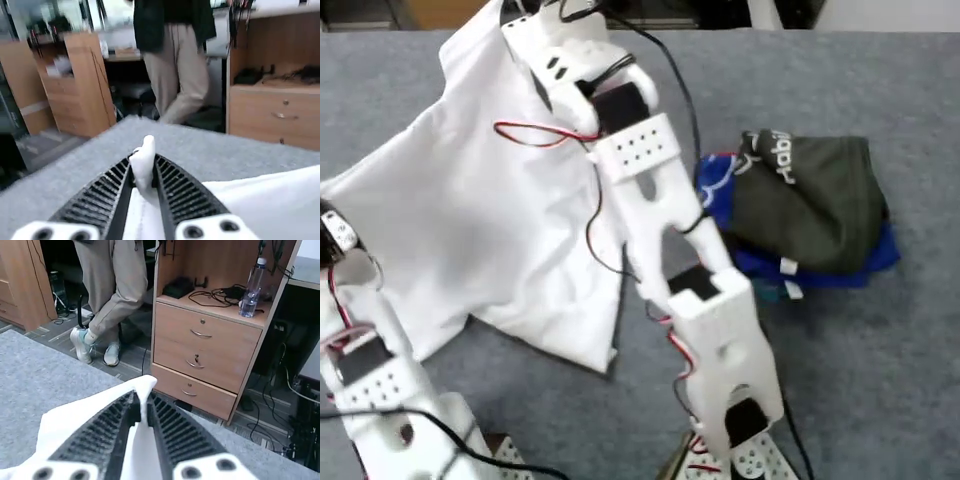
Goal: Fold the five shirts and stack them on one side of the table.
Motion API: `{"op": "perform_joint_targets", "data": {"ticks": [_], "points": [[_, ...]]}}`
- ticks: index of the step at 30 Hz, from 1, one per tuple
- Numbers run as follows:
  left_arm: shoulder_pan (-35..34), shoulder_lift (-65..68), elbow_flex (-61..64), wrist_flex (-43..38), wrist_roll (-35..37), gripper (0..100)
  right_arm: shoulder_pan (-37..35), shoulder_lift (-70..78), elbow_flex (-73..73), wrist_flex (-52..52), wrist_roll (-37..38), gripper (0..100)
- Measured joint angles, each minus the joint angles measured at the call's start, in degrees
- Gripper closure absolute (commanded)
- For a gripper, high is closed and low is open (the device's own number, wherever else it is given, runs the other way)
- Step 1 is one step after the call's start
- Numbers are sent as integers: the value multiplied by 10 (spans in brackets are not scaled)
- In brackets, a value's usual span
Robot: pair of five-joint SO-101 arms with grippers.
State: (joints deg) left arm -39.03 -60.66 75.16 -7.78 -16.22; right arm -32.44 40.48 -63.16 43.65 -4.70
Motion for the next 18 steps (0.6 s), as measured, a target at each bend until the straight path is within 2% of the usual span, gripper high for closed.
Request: {"op": "perform_joint_targets", "data": {"ticks": [6, 10, 18], "points": [[4, 196, -133, -5, 47, 981, 0, 75, -101, -12, 3, 994], [4, 293, -220, -5, 53, 981, 0, 102, -167, -54, 29, 994], [-9, 328, -305, -5, 55, 981, -29, 102, -247, -117, 67, 994]]}}
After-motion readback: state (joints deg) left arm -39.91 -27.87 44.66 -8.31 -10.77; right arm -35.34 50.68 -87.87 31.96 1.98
